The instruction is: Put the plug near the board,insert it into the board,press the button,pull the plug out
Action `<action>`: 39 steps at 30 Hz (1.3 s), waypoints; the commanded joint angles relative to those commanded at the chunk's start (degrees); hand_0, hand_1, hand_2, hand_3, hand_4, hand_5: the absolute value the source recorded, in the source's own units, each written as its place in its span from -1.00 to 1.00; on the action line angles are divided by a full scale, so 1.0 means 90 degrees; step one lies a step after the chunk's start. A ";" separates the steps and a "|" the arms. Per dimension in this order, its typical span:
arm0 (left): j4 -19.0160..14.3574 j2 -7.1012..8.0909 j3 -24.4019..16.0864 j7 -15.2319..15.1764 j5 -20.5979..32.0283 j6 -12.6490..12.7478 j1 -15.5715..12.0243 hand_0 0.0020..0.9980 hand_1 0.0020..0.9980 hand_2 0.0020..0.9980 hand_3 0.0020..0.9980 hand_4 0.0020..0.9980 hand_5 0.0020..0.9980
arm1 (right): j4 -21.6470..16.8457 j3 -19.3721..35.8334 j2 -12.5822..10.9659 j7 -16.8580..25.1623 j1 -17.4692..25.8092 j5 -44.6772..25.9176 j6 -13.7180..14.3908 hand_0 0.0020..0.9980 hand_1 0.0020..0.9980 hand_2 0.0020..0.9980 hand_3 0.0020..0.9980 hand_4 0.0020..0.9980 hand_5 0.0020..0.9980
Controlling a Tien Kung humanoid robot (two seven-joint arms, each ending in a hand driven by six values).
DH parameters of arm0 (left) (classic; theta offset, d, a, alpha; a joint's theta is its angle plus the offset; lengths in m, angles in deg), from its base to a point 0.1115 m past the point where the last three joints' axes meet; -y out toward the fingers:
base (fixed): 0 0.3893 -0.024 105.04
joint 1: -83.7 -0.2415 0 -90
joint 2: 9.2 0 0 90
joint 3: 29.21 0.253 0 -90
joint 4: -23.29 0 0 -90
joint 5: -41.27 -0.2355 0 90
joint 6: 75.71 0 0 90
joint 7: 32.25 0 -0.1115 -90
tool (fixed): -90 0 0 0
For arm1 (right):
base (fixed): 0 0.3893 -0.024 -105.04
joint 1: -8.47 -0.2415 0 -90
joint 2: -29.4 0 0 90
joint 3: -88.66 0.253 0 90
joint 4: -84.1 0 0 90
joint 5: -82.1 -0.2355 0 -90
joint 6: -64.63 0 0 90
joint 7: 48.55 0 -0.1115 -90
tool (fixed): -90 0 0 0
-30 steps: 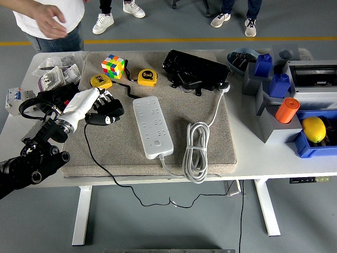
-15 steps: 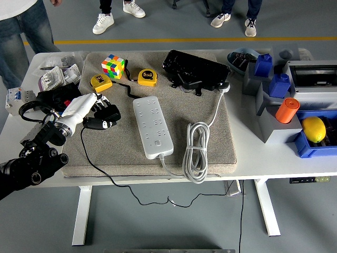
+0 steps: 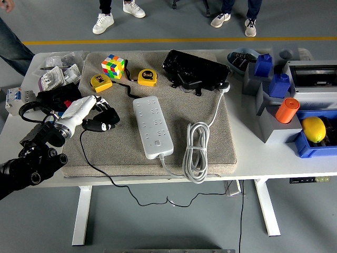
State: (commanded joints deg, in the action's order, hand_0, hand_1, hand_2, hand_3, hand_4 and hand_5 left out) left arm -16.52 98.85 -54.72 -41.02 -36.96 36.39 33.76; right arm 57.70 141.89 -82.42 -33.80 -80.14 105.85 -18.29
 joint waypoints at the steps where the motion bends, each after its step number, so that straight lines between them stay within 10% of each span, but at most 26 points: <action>1: 0.0000 0.0003 -0.0006 -0.0006 0.0014 -0.0009 -0.0001 0.33 0.36 0.33 0.44 1.00 -0.20 | 0.0001 -0.0001 0.0002 0.0000 0.0000 -0.0002 -0.0001 0.40 0.40 0.35 0.15 1.00 0.02; 14: -0.0148 0.0046 -0.0223 -0.0135 -0.0021 -0.0004 -0.0101 0.43 0.45 0.44 0.52 1.00 0.14 | 0.0002 -0.0017 -0.0013 0.0002 0.0012 -0.0009 -0.0003 0.40 0.40 0.35 0.15 1.00 0.02; 25: -0.0878 0.0213 -0.1493 -0.0859 0.0032 0.0047 -0.0668 0.58 0.66 0.65 0.65 1.00 0.41 | 0.0021 -0.0115 -0.0047 -0.0004 -0.0010 -0.0016 -0.0012 0.40 0.40 0.35 0.15 1.00 0.02; 39: -0.0972 0.0074 -0.3082 -0.2242 0.2768 -0.0375 -0.1593 0.61 0.64 0.62 0.61 0.73 0.38 | 0.0246 -0.0296 0.0038 -0.0010 -0.0089 -0.0211 -0.0025 0.40 0.40 0.35 0.14 1.00 0.02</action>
State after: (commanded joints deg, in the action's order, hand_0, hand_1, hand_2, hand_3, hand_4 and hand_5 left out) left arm -25.28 99.52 -82.46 -61.20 -12.05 33.02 19.43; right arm 59.91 139.23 -82.08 -33.89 -80.94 103.95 -18.51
